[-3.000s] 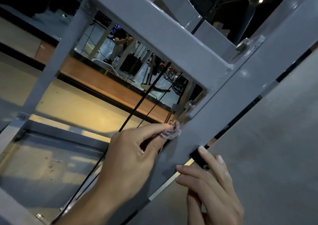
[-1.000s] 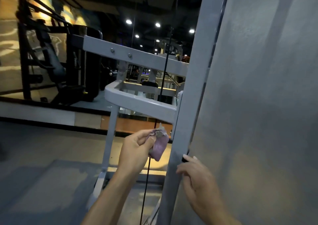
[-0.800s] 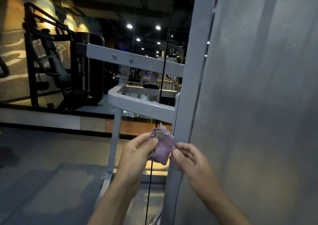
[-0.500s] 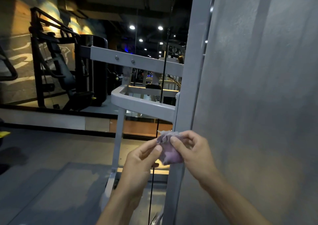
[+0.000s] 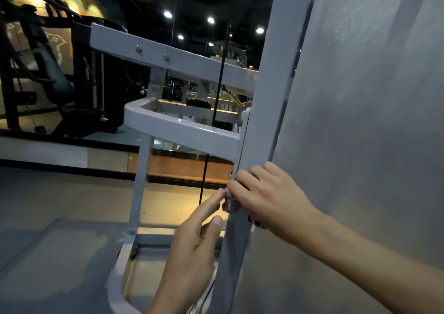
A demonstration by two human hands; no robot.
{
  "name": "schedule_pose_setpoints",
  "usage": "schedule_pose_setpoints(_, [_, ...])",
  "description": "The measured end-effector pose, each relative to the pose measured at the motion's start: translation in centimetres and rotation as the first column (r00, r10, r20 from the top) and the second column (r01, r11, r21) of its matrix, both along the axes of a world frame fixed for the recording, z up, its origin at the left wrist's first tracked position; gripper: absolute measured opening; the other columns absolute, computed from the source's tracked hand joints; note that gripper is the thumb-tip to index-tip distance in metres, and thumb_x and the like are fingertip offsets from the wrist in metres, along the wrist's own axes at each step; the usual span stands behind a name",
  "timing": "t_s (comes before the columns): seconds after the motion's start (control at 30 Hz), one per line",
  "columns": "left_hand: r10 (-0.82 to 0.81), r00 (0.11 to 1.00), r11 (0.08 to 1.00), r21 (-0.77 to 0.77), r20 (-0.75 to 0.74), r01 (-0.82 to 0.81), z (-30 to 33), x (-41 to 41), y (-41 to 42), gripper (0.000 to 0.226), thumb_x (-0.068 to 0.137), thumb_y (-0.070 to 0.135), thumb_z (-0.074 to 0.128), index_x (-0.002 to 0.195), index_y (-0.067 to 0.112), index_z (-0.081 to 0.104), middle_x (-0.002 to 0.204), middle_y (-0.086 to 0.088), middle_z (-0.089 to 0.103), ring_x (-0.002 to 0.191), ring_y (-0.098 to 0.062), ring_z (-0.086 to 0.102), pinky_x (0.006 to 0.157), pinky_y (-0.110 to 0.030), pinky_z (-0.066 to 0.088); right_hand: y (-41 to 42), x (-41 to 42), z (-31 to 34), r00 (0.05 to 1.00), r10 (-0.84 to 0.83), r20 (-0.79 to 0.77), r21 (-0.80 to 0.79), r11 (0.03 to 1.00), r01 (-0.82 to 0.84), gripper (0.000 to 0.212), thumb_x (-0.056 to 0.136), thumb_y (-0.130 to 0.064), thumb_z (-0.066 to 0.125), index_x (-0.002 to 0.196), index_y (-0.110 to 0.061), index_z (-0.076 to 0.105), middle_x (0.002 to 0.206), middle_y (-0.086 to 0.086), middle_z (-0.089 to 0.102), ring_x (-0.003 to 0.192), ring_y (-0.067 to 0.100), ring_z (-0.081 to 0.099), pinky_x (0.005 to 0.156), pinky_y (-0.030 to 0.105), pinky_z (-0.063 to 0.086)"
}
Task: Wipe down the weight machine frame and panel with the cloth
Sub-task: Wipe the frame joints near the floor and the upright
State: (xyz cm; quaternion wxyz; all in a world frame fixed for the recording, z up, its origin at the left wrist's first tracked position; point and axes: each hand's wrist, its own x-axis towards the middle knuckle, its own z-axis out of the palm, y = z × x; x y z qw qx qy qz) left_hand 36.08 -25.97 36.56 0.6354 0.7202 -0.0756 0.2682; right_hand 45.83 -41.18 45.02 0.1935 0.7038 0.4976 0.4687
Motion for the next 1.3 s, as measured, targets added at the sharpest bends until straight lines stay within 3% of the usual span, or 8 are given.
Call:
schedule_pose_setpoints(0.1, [-0.005, 0.998, 1.0, 0.008, 0.056, 0.004, 0.3, 1.3, -0.1, 0.044, 0.106, 0.022, 0.048, 0.145, 0.043, 0.049, 0.141, 0.033, 0.055, 0.134, 0.012, 0.046, 0.11, -0.019, 0.039, 0.2, 0.4, -0.7, 1.0, 0.01, 0.0, 0.078, 0.997, -0.01, 0.033, 0.107, -0.015, 0.031, 0.098, -0.014, 0.062, 0.085, 0.003, 0.057, 0.066, 0.022, 0.049, 0.061, 0.034, 0.031])
schedule_pose_setpoints(0.27, [0.01, 0.999, 1.0, -0.005, 0.032, -0.009, -0.6, 1.1, -0.9, 0.042, 0.107, 0.02, 0.047, 0.144, 0.04, 0.053, 0.142, 0.029, 0.056, 0.136, 0.008, 0.046, 0.118, -0.036, 0.039, -1.4, -0.6, -0.5, 1.0, 0.007, 0.026, -0.009, 1.0, -0.007, 0.021, 0.1, -0.009, 0.038, 0.095, -0.014, 0.058, 0.085, 0.004, 0.055, 0.065, 0.024, 0.049, 0.06, 0.035, 0.032])
schedule_pose_setpoints(0.43, [-0.035, 0.999, 0.999, -0.012, 0.004, 0.035, -0.7, -0.3, -1.9, 0.045, 0.105, 0.035, 0.047, 0.149, 0.043, 0.045, 0.147, 0.033, 0.05, 0.138, 0.012, 0.04, 0.12, -0.038, 0.037, -3.4, -0.7, 3.0, 0.998, -0.004, 0.065, -0.102, 0.995, 0.01, 0.015, 0.086, -0.007, 0.068, 0.095, -0.012, 0.058, 0.088, 0.008, 0.054, 0.067, 0.026, 0.05, 0.063, 0.036, 0.035])
schedule_pose_setpoints(0.57, [-0.015, 1.0, 0.999, 0.029, -0.003, 0.015, -0.8, -0.5, -2.1, 0.044, 0.107, 0.034, 0.045, 0.148, 0.048, 0.043, 0.151, 0.037, 0.04, 0.14, 0.019, 0.029, 0.122, -0.026, 0.029, -3.0, -0.6, 9.0, 0.984, 0.049, 0.172, -0.171, 0.985, -0.019, 0.006, 0.093, -0.006, 0.06, 0.091, -0.01, 0.057, 0.086, 0.011, 0.055, 0.066, 0.03, 0.054, 0.061, 0.039, 0.039])
schedule_pose_setpoints(0.77, [-0.032, 0.999, 0.997, 0.074, -0.011, 0.033, -0.9, 0.5, -1.9, 0.047, 0.103, 0.043, 0.041, 0.15, 0.051, 0.037, 0.152, 0.042, 0.032, 0.141, 0.022, 0.023, 0.12, -0.022, 0.026, -2.2, 0.3, 15.2, 0.968, -0.054, 0.245, 0.169, 0.986, 0.012, 0.009, 0.092, -0.006, 0.067, 0.091, -0.008, 0.058, 0.087, 0.015, 0.056, 0.066, 0.033, 0.055, 0.061, 0.042, 0.039])
schedule_pose_setpoints(1.0, [-0.046, 0.999, 0.997, 0.056, -0.015, 0.047, -2.3, 1.7, -3.0, 0.044, 0.107, 0.037, 0.044, 0.146, 0.054, 0.037, 0.155, 0.04, 0.03, 0.143, 0.019, 0.022, 0.126, -0.031, 0.024, -3.7, -0.7, 7.1, 0.982, 0.093, 0.167, -0.257, 0.965, -0.048, 0.006, 0.099, -0.01, 0.06, 0.093, -0.012, 0.057, 0.088, 0.01, 0.056, 0.067, 0.027, 0.051, 0.062, 0.037, 0.035])
schedule_pose_setpoints(1.2, [-0.042, 0.999, 0.998, 0.05, -0.008, 0.043, -2.5, 1.7, -3.0, 0.044, 0.108, 0.032, 0.044, 0.146, 0.054, 0.038, 0.152, 0.046, 0.029, 0.142, 0.021, 0.022, 0.125, -0.027, 0.023, -2.0, 0.5, 15.9, 0.956, -0.043, 0.289, 0.166, 0.986, -0.005, 0.008, 0.094, -0.007, 0.065, 0.092, -0.008, 0.057, 0.087, 0.014, 0.057, 0.066, 0.034, 0.056, 0.06, 0.043, 0.043])
schedule_pose_setpoints(1.3, [-0.042, 0.999, 0.999, 0.027, -0.016, 0.042, -2.4, 1.7, -2.7, 0.044, 0.108, 0.031, 0.045, 0.147, 0.052, 0.041, 0.152, 0.041, 0.035, 0.141, 0.021, 0.025, 0.124, -0.026, 0.025, -0.5, 0.2, 12.0, 0.961, 0.007, 0.277, 0.052, 0.998, -0.023, 0.01, 0.093, -0.007, 0.064, 0.09, -0.011, 0.056, 0.086, 0.012, 0.056, 0.063, 0.031, 0.054, 0.059, 0.041, 0.038])
